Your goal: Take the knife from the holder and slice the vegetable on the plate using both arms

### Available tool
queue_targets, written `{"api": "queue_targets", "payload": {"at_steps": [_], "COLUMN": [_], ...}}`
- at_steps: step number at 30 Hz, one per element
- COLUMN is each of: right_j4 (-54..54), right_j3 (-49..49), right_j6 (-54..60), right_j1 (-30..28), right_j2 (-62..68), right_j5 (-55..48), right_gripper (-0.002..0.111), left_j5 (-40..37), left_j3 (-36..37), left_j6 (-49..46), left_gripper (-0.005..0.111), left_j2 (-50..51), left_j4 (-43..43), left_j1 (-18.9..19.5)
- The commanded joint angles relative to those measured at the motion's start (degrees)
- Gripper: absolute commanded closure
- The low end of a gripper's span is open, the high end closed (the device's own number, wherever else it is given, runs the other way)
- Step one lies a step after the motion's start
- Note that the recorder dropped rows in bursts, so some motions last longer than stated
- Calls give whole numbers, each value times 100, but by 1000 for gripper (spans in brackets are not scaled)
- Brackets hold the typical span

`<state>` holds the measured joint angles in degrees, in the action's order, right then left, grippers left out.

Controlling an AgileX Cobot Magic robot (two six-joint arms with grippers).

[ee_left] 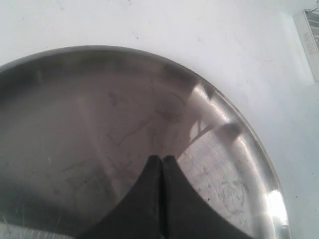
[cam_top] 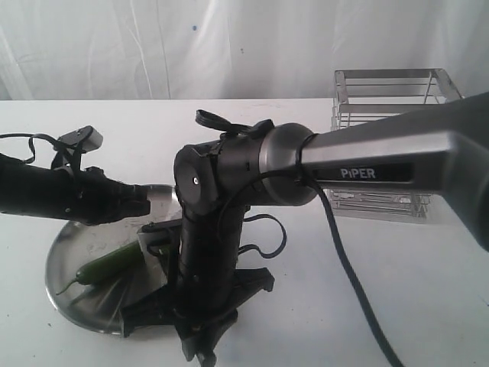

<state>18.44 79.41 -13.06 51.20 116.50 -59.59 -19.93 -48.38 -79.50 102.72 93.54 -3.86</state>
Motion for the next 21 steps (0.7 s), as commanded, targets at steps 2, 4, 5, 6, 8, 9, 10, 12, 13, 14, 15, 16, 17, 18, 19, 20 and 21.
{"api": "queue_targets", "payload": {"at_steps": [2,4,5,6,8,9,10,12,13,14,15,16,17,18,19,20,21], "right_j4": [82,66,65,50,32,18,18,29,113,200,317,362,423,423,438,514,588], "right_j3": [152,250,290,334,385,410,410,410,425,454,524,564,650,705,792,871,926], "right_j6": [252,261,261,281,279,279,279,279,279,295,412,434,541,539,539,552,575], "right_j1": [-54,-54,-60,-84,-121,-155,-177,-242,-304,-344,-385,-399,-451,-469,-523,-595,-664], "right_j2": [-12,-12,-12,-12,2,2,2,2,2,2,2,2,2,6,16,15,26], "right_j5": [-53,-53,-42,-42,-31,-31,-31,-31,-31,-31,13,13,129,143,126,126,126], "right_gripper": [108,108,108,108,108,108,108,108,108,108,108,108,108,108,108,108,108], "left_j5": [112,227,272,282,300,300,300,300,300,300,289,275,235,212,212,212,212], "left_j3": [24,24,24,24,24,24,24,24,24,24,24,24,24,24,35,35,35], "left_j6": [-13,-13,-13,-13,-13,-13,-16,-16,-16,-16,-16,-16,-16,4,4,24,24], "left_gripper": [107,107,107,107,107,107,107,107,107,107,107,107,107,107,107,107,107], "left_j2": [-278,-367,-418,-472,-567,-619,-681,-776,-846,-889,-946,-983,-1015,-1029,-1029,-1029,-1029], "left_j4": [150,150,150,118,66,42,41,41,41,41,30,32,32,32,61,87,87], "left_j1": [-27,-16,-16,-16,-16,-16,-16,-16,-16,-16,-16,-16,-16,-16,-16,-16,-16]}}
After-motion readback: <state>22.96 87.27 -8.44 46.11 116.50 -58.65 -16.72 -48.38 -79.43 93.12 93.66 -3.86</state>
